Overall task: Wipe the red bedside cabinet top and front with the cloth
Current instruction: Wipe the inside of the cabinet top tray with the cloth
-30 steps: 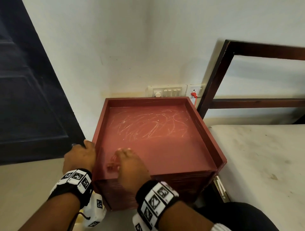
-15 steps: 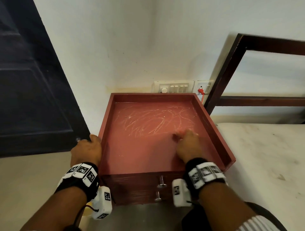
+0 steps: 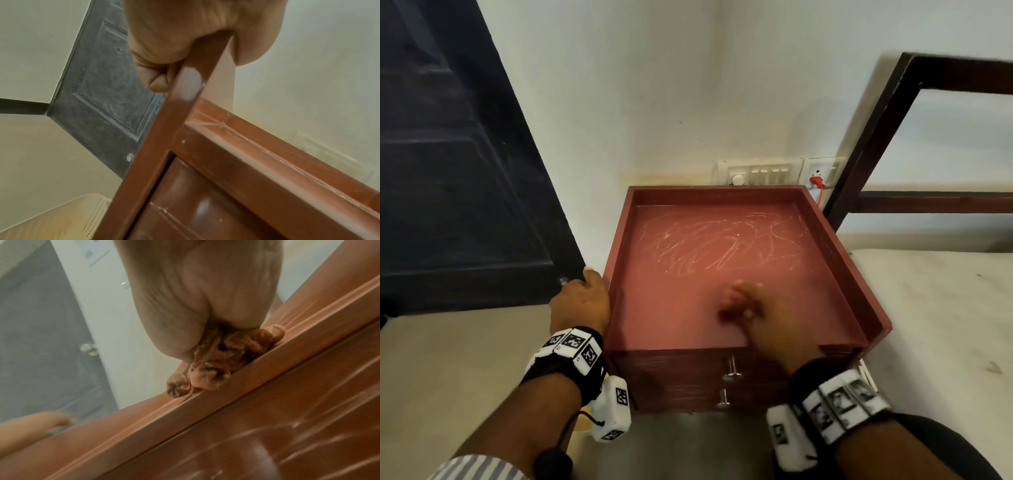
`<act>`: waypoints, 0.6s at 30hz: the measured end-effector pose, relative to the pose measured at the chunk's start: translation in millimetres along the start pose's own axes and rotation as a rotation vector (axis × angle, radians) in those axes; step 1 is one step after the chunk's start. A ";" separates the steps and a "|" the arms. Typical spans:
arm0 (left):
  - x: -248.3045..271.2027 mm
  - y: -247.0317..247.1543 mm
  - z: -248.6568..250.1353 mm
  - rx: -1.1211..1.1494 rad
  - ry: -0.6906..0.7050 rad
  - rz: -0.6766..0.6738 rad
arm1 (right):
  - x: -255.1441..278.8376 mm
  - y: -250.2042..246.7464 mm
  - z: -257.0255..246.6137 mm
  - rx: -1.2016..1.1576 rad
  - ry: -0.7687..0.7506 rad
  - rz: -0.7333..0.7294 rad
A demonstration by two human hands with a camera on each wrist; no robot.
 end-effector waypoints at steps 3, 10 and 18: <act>1.6 -0.7 4.1 -0.013 0.005 0.000 | -10.4 -38.6 43.2 0.167 0.200 0.163; 5.1 -3.0 4.9 -0.039 -0.006 0.016 | -19.3 93.6 -58.5 0.277 -0.168 0.012; 6.6 -3.3 2.0 -0.017 0.006 0.035 | 5.5 47.1 -54.9 -0.055 -0.153 -0.214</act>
Point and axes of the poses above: each hand's wrist, its own x-axis away from the middle knuckle, its own y-axis out of the palm, z = x × y, the point moved 7 cm from there along -x, towards the middle knuckle, and after that the axes turned 11 degrees about -y, right-handed, at the moved point
